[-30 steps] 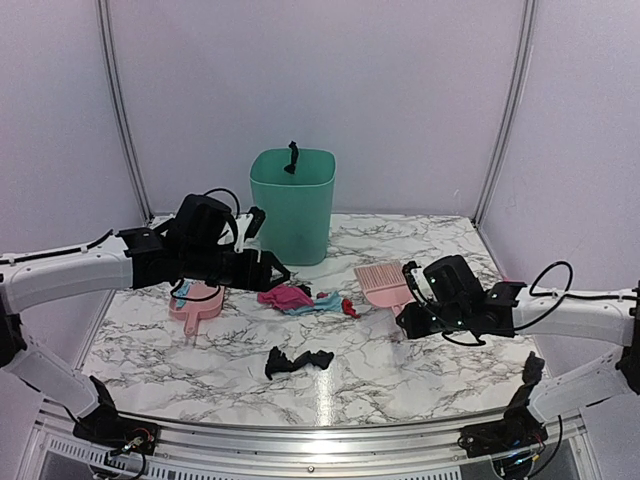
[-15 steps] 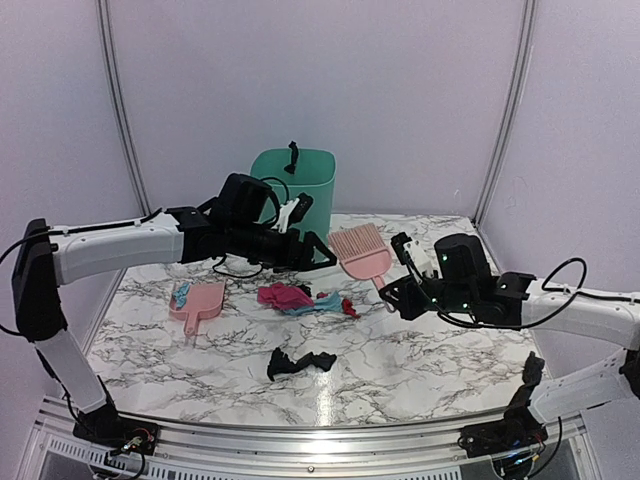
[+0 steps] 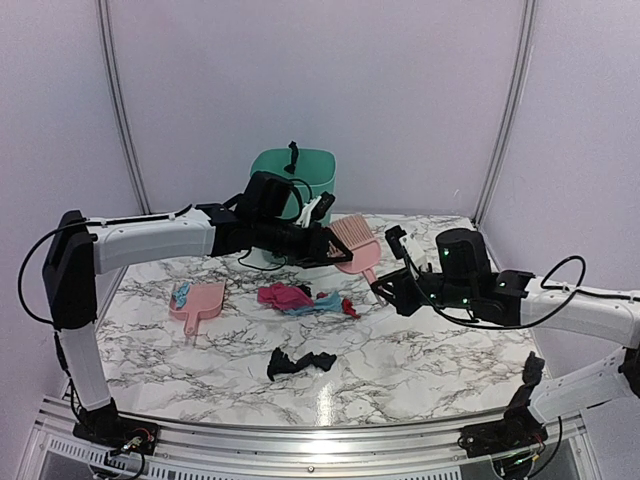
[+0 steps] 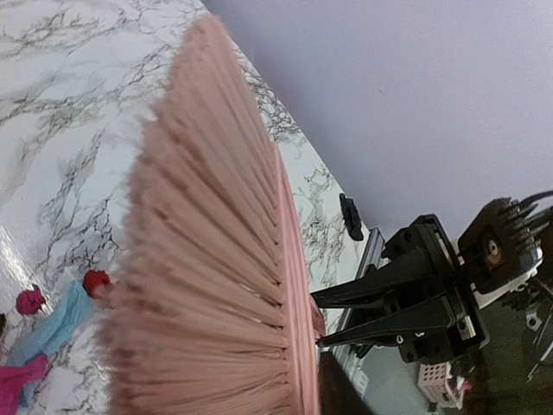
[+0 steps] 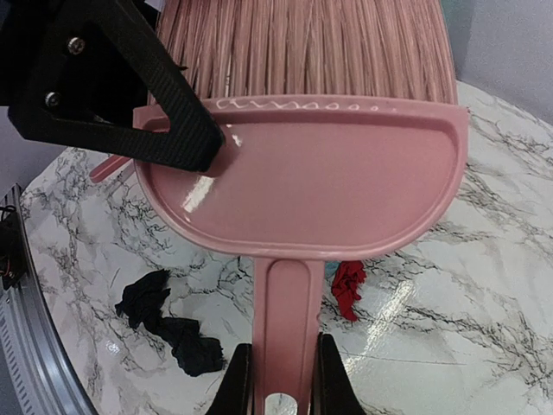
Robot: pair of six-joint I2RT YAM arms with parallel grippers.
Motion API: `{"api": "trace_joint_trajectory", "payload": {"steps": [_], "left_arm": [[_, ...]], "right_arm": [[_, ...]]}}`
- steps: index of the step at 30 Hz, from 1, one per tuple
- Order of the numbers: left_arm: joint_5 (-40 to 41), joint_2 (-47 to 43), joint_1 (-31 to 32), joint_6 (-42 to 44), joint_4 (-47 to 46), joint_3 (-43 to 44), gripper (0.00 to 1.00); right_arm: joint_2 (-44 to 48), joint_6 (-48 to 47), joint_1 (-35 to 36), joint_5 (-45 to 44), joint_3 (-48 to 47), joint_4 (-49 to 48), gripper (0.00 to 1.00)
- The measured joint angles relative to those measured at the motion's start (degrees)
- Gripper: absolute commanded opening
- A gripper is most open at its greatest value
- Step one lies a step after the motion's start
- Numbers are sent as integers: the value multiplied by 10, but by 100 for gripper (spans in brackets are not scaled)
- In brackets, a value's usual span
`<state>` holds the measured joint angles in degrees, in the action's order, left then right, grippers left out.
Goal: Sweep away the paper scraps from the table
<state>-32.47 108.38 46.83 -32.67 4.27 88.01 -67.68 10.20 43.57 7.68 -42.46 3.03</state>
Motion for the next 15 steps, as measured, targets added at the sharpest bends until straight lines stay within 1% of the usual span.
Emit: {"api": "trace_joint_trajectory", "payload": {"steps": [1,2,5,6,7,8,9,10,11,12,13,15], "left_arm": [[0,0,0,-3,-2,0,5],[2,0,0,-4,-5,0,0],[-2,0,0,-14,-14,0,0],[0,0,0,-17,-16,0,0],[0,0,1,-20,-19,-2,0],[2,-1,1,-24,-27,-5,0],[3,-2,1,-30,-36,-11,0],[6,-4,1,-34,-47,-19,0],[10,-6,1,-41,-60,-29,0],[11,-7,1,-44,-65,-33,0],[14,-8,1,-48,-72,-38,0],[19,-11,0,-56,-80,-43,0]], "right_arm": [[-1,0,0,1,0,-3,3],[-3,0,0,2,0,-7,2],[-9,-2,0,-3,0,-11,4],[-10,-2,-1,-5,0,-11,7],[-10,-1,-1,-7,0,-11,14],[-10,2,-1,-9,0,-11,41],[-10,3,-1,-9,0,-12,62],[-10,8,0,-10,0,-13,76],[-10,12,0,-11,0,-14,85],[-9,19,0,-12,0,-14,91],[-6,24,0,-13,0,-15,93],[6,43,0,-14,1,-18,94]]}}
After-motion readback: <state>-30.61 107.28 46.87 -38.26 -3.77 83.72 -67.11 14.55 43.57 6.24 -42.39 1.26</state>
